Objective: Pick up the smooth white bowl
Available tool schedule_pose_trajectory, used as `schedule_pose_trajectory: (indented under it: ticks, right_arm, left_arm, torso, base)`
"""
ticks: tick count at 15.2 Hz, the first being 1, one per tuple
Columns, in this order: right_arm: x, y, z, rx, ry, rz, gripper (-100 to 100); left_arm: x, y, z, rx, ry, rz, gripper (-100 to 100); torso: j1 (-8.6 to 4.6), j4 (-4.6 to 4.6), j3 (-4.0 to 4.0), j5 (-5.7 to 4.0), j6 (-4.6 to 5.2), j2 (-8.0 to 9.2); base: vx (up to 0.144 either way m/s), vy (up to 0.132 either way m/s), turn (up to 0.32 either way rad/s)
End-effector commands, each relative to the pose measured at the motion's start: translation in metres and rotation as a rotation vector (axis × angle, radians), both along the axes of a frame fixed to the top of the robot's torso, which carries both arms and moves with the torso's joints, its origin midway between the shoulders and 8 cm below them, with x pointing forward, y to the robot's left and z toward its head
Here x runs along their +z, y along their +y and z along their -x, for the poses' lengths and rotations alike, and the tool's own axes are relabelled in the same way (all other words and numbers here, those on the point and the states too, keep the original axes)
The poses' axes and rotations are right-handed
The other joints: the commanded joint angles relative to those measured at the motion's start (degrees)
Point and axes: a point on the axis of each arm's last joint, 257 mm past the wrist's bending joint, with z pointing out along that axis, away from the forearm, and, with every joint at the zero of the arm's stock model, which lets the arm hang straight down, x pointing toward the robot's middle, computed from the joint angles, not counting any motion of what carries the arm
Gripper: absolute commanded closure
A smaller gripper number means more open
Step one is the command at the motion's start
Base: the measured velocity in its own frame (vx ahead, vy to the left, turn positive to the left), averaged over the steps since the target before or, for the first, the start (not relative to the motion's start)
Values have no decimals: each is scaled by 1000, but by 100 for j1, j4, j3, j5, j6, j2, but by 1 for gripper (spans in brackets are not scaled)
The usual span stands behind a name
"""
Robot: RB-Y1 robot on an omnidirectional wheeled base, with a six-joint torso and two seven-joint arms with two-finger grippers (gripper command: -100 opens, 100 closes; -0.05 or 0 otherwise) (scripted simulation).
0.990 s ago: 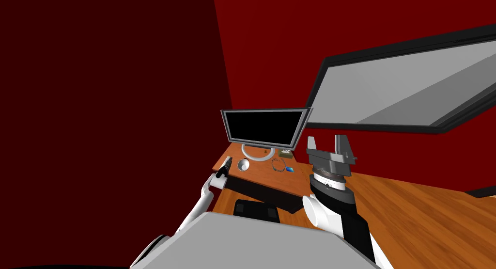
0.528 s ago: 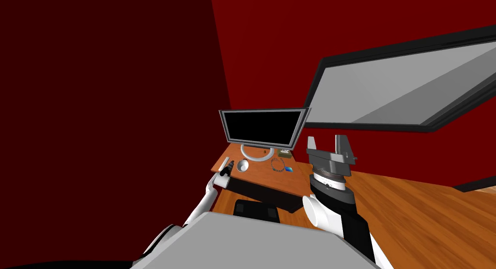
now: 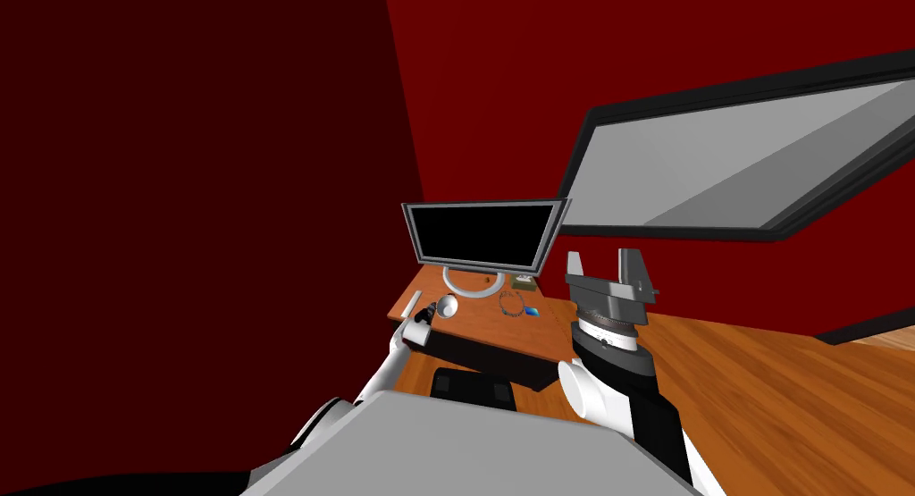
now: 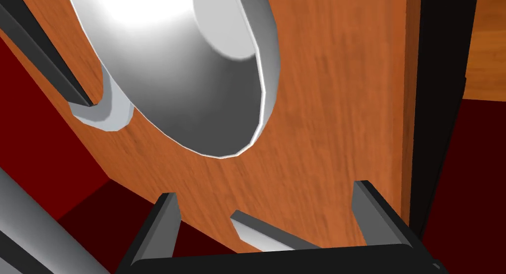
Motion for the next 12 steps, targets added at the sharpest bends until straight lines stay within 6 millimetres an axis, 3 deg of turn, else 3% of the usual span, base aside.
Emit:
schedule_pose_trajectory:
  ticks: [1,3,6,7,12]
  right_arm:
    - [0,0,0,0,0,0,0]
    - [0,0,0,0,0,0,0]
    - [0,0,0,0,0,0,0]
    - [0,0,0,0,0,0,0]
    - [0,0,0,0,0,0,0]
  left_arm:
    - [-9,-8,5,-5,35,3,-100]
    - [-15,-16,9,-9,60,8,-100]
    - [-28,-49,19,-27,119,38,-100]
    - [-22,-36,13,-19,92,25,-100]
    - [-38,-32,25,-16,98,28,-100]
  torso:
    - [0,0,0,0,0,0]
    - [2,0,0,0,-1,1]
    - [0,0,1,0,0,2]
    - [0,0,1,0,0,1]
    - [7,0,1,1,-3,2]
  base:
    - [8,2,-35]
    - [6,7,-26]
    - [6,4,-27]
    - [5,7,-21]
    - [8,11,-32]
